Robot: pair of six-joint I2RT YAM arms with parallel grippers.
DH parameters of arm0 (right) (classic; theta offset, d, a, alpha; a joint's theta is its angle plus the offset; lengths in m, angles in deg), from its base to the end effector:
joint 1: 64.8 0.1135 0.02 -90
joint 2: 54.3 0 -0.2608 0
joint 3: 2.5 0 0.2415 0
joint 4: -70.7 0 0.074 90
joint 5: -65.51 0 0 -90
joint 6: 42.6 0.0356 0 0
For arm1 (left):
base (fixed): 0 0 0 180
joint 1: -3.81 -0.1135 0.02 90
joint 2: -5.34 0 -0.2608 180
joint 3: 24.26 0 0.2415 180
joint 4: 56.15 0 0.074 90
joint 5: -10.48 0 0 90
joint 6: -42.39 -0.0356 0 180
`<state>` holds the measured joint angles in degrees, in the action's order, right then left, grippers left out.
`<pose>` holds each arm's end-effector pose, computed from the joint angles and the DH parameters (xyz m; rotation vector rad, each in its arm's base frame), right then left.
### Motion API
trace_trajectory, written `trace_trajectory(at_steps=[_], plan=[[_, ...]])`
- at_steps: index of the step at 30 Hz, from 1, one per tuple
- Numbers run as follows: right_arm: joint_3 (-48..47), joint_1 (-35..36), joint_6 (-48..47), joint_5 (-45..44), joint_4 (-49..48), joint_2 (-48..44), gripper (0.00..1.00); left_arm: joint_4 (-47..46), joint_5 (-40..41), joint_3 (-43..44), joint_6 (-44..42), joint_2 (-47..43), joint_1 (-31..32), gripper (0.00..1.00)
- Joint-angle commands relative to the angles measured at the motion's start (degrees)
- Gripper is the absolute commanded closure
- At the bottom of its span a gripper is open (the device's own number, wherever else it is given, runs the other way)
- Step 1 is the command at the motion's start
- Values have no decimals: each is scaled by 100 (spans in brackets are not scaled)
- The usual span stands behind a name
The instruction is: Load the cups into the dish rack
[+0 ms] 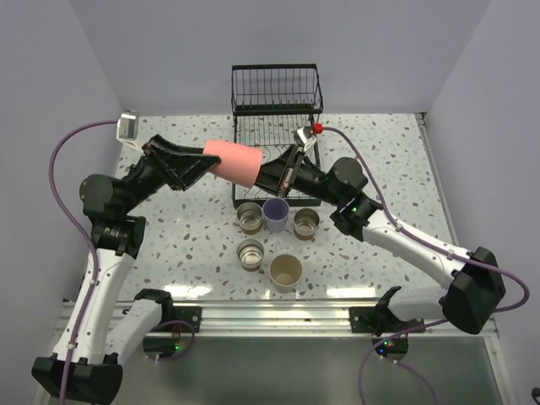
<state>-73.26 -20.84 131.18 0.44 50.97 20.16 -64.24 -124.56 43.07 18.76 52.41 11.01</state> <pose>0.2007 0.2144 0.3785 0.1045 1.6838 2.0872 0.1518 -0.0446 0.4352 0.1256 1.3775 -1.5172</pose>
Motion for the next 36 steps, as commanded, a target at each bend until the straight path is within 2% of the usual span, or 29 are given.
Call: trace_trajectory(at_steps=[1, 4, 6, 7, 8, 10, 11, 14, 18, 19, 25, 32, 36], plan=[[-303, 42, -802, 83, 984, -273, 78, 111, 171, 356, -326, 48, 1, 100], [-400, 24, -1092, -40, 1529, -422, 30, 402, 232, 479, -545, 127, 1, 100], [-609, -46, -1442, -145, 2308, -511, 2, 709, 302, 593, -799, 232, 1, 100], [-768, -81, -1644, -416, 2852, -554, 2, 771, 311, 629, -888, 285, 1, 100], [-908, -177, -1838, -558, 3858, -642, 2, 1024, 372, 681, -1028, 346, 1, 100], [-1250, -335, -2383, -909, 4725, -757, 2, 1350, 443, 831, -1511, 566, 1, 100], [-1366, -388, -2541, -1328, 5582, -853, 2, 1560, 539, 857, -1652, 645, 1, 100], [-1639, -608, -3087, -1962, 6798, -1072, 2, 1825, 645, 928, -2153, 1092, 9, 100], [-1552, -802, -3509, -2342, 7488, -1502, 2, 2326, 1083, 1304, -3003, 1734, 219, 100], [-1525, -802, -3571, -2422, 7576, -1591, 2, 2727, 1267, 1410, -3181, 1883, 307, 100], [-1692, -819, -4028, -3054, 8270, -2014, 2, 3504, 2998, 2158, -4184, 3184, 1072, 100], [-1965, -828, -4327, -3494, 8815, -2181, 2, 2794, 5114, 2272, -4474, 4256, 1450, 100], [-1956, -819, -4388, -3609, 8939, -2181, 2, 2266, 5900, 2404, -4712, 4837, 1652, 100]])
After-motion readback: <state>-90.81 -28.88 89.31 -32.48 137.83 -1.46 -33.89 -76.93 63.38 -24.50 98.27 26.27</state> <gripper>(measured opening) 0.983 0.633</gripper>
